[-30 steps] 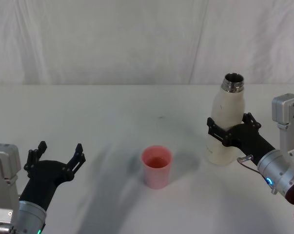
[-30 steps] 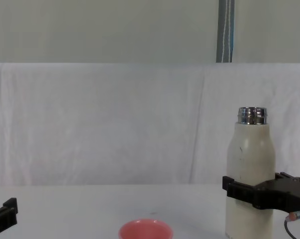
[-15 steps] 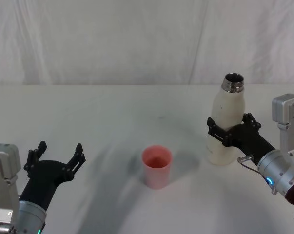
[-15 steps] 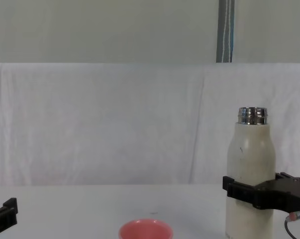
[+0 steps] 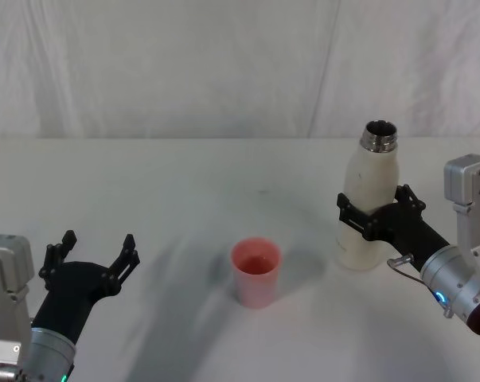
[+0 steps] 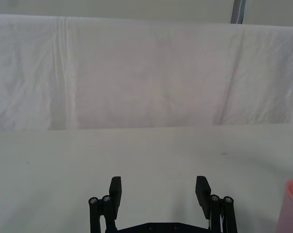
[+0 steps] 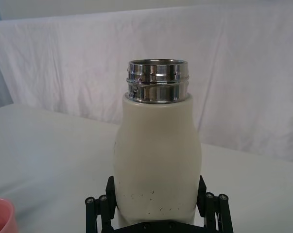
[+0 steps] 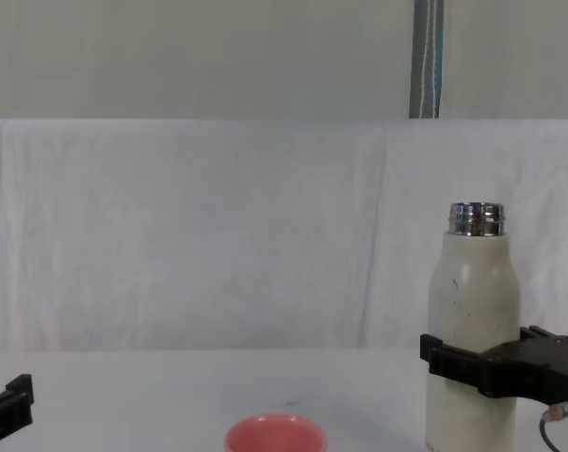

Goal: Grasp the thermos with one hand and pour water into the cup lid.

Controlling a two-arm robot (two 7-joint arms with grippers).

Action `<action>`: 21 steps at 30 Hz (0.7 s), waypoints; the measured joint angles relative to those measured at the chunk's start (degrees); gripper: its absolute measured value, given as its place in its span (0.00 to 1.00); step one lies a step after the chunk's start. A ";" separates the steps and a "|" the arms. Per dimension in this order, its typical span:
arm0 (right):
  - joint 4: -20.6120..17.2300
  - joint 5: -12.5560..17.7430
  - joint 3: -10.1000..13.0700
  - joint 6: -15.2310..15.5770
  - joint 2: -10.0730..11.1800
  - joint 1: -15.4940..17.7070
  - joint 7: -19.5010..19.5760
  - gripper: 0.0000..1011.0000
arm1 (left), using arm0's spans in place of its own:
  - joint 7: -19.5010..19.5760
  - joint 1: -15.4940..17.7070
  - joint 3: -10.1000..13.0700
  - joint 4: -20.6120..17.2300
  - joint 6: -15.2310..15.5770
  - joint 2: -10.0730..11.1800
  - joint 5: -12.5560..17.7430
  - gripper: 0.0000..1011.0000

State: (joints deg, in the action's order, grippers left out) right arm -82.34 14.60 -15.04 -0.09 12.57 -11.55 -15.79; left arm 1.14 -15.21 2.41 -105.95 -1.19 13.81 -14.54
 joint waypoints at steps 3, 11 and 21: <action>0.00 -0.04 -0.03 -0.01 0.04 -0.06 -0.04 0.94 | 0.00 0.00 0.00 0.00 0.00 0.00 0.00 0.99; 0.01 -0.12 -0.07 -0.01 0.12 -0.06 -0.07 0.94 | 0.00 0.00 0.00 0.00 0.00 0.00 0.00 0.99; 0.05 -0.12 -0.07 -0.01 0.10 -0.08 -0.08 0.94 | 0.00 0.00 0.00 0.00 0.00 0.00 0.00 0.99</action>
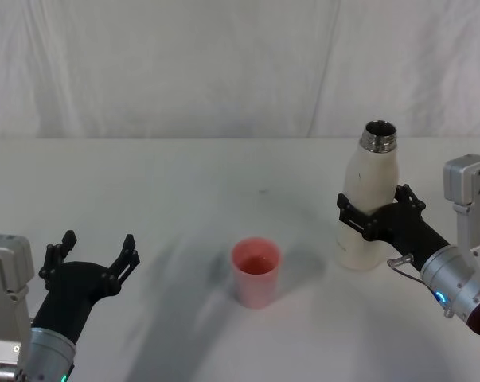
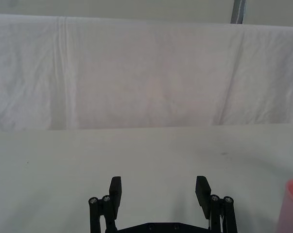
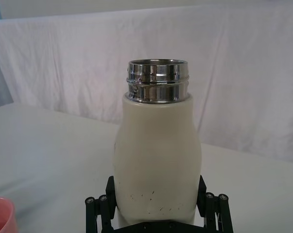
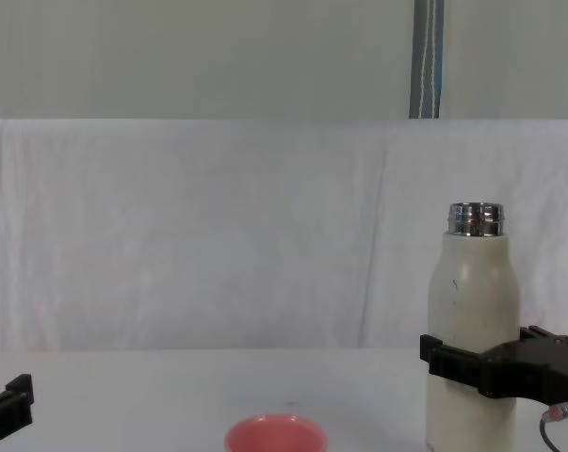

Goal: Grasp the thermos with one hand and pour water into the cup lid.

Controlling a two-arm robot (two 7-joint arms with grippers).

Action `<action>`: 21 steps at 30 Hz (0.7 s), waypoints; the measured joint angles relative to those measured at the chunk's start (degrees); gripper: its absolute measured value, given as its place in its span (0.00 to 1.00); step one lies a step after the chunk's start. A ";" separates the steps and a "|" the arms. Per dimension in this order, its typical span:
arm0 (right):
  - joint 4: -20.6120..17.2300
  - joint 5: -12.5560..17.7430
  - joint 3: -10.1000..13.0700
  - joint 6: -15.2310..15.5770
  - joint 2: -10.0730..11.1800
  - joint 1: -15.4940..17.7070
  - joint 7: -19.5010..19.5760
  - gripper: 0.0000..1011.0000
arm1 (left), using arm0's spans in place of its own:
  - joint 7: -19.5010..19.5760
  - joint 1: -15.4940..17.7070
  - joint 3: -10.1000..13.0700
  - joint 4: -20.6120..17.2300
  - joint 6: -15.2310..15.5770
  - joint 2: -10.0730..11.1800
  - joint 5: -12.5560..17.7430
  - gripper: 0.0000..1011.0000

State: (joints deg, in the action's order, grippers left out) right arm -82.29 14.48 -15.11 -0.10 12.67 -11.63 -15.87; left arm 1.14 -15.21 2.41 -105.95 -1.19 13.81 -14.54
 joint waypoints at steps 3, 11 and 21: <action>0.01 0.03 0.01 -0.04 0.00 -0.04 0.00 0.97 | 0.00 0.00 0.00 0.00 0.00 0.00 0.00 0.99; 0.05 0.03 0.00 -0.05 0.00 -0.03 0.00 0.99 | 0.00 0.00 0.00 0.00 0.00 0.00 0.00 0.99; 0.05 0.01 0.00 -0.04 0.00 -0.01 0.01 0.99 | 0.00 0.00 0.00 0.00 0.00 0.00 0.00 0.99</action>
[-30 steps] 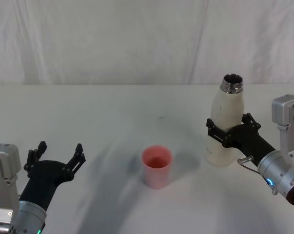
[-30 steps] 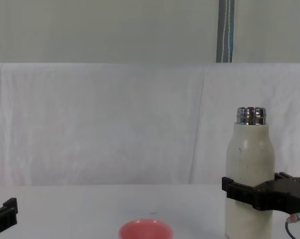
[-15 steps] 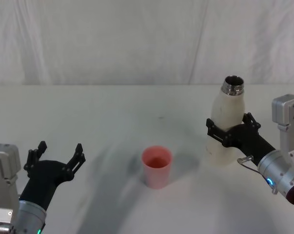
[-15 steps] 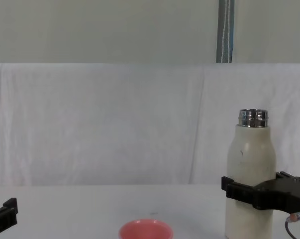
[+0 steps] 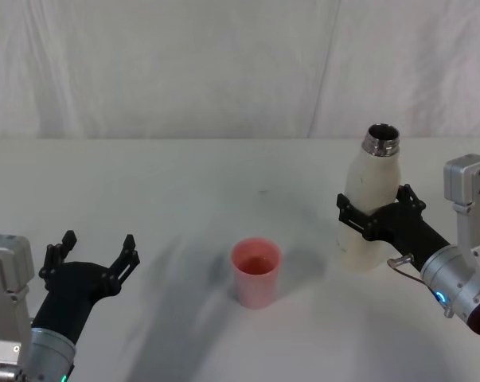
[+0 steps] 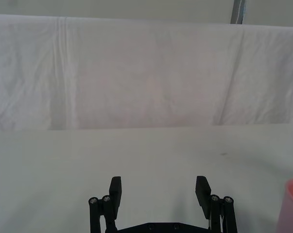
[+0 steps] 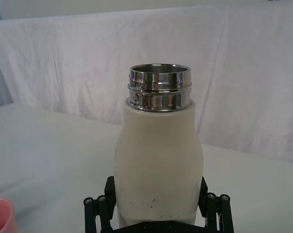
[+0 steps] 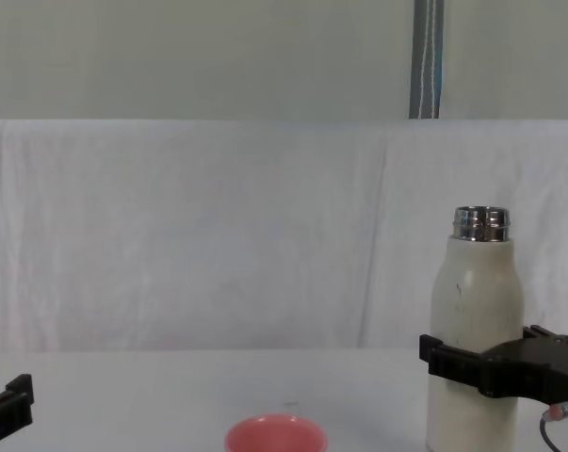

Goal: Grasp the thermos with one hand and pour water into the cup lid.

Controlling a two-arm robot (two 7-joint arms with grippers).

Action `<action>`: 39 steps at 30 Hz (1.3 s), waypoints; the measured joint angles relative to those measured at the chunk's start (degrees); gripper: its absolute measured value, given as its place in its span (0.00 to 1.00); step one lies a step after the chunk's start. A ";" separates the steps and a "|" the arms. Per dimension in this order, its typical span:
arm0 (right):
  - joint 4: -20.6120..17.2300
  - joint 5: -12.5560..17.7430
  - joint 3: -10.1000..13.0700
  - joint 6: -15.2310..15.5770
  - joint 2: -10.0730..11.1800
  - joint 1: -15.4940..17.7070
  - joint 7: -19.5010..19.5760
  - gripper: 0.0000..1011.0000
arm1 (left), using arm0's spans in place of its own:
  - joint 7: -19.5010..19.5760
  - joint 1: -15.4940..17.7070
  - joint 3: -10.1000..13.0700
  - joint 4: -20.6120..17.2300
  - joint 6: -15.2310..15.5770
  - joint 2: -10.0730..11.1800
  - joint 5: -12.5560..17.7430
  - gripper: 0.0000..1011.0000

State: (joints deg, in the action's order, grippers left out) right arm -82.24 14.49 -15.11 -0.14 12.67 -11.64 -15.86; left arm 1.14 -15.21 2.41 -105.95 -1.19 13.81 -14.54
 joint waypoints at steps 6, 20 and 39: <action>0.00 0.00 0.00 0.02 0.00 0.00 0.00 0.99 | 0.00 0.00 0.00 0.00 0.00 0.00 0.00 0.99; 0.00 0.00 0.00 0.03 0.00 0.00 0.00 0.99 | 0.00 0.00 0.00 0.00 0.00 0.00 0.00 0.99; -0.65 0.25 0.33 0.06 0.29 0.68 0.01 0.99 | 0.00 0.00 0.00 0.00 0.00 0.00 0.00 0.99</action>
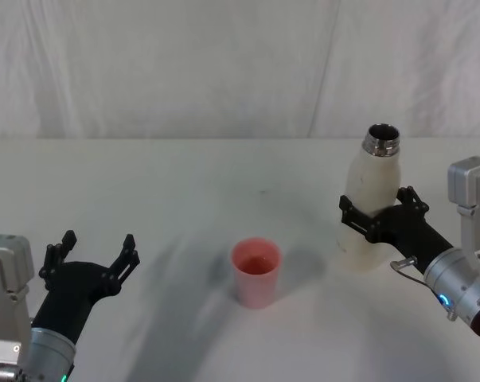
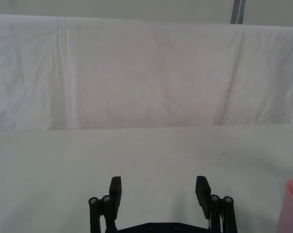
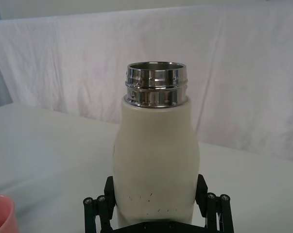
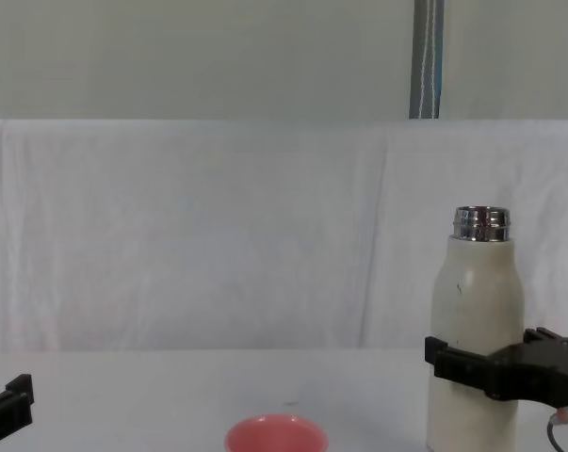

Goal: Grasp the thermos with one hand and pour water into the cup lid.

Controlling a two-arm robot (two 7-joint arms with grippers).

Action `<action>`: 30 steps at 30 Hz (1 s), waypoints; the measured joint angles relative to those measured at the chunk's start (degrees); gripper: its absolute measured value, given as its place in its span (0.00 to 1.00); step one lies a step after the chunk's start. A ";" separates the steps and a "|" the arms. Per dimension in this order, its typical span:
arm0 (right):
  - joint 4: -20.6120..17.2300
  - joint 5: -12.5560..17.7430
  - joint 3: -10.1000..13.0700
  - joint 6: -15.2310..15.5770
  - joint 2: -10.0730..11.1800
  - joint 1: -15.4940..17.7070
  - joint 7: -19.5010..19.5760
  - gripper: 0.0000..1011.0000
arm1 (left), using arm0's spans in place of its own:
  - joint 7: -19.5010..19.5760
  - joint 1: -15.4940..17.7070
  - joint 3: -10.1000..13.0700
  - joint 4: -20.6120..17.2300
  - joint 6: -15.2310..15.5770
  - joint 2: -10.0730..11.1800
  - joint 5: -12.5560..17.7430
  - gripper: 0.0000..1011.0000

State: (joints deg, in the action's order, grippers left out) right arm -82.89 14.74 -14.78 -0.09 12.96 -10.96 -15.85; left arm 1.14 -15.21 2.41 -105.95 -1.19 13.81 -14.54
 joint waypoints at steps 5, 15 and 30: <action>-0.62 0.24 0.19 0.01 0.32 0.64 -0.04 0.99 | 0.00 0.00 0.00 0.00 0.00 0.00 0.00 0.99; -2.59 1.10 0.74 0.53 1.71 2.63 -0.69 0.99 | 0.00 0.00 0.00 0.00 0.00 0.00 0.00 0.99; -6.89 2.88 2.05 2.25 4.54 6.98 -1.32 0.99 | 0.00 0.00 0.00 0.00 0.00 0.00 0.00 0.99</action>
State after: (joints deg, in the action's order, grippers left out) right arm -89.77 17.62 -12.74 2.16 17.50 -3.98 -17.16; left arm 1.14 -15.21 2.41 -105.95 -1.19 13.80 -14.54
